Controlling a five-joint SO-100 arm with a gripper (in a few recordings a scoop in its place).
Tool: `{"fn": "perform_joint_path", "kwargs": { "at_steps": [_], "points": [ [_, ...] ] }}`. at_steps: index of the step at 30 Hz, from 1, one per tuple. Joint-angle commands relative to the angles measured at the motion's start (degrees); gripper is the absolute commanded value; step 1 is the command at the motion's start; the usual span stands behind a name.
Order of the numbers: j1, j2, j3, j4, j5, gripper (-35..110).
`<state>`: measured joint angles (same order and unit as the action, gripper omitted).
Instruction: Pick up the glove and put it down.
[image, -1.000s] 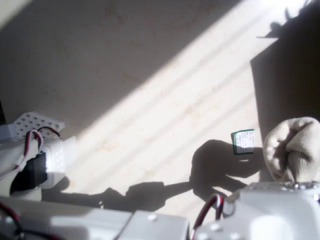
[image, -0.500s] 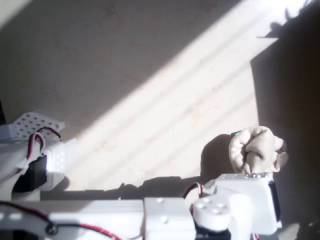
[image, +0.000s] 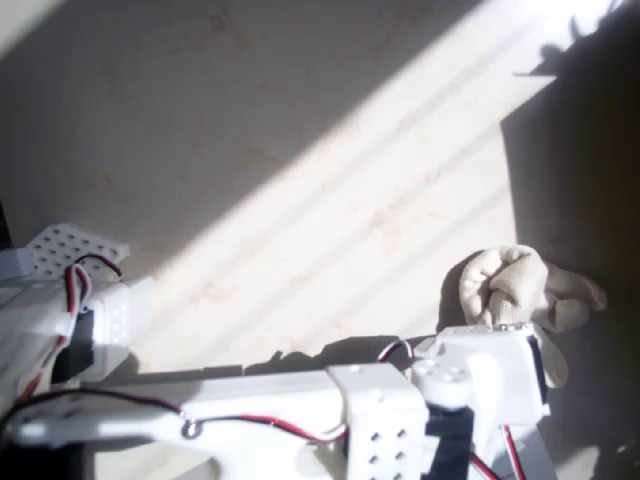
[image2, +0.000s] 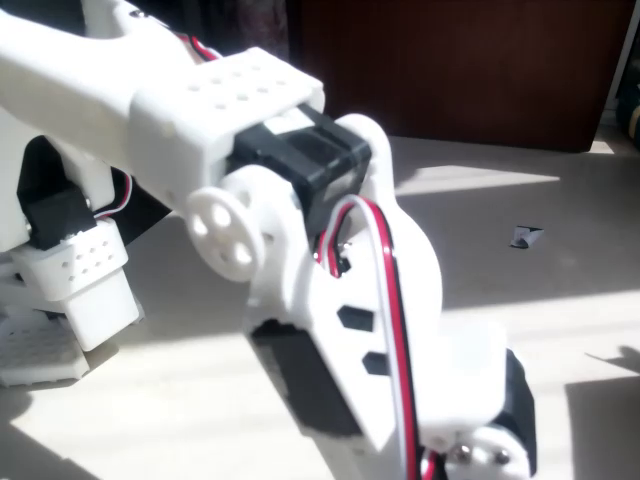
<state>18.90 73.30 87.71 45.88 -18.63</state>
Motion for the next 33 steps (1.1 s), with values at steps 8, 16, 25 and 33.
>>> {"fn": "perform_joint_path", "kwargs": {
  "at_steps": [8,16,25,33],
  "points": [
    [0.53,-0.53,-0.7,-0.7,-0.53,0],
    [0.0,0.0,-1.41,0.0,-0.53,3],
    [-0.26,-0.53,-4.22,5.27,0.09,28],
    [-0.26,0.26,-4.13,5.71,0.18,33]
  ]
}}
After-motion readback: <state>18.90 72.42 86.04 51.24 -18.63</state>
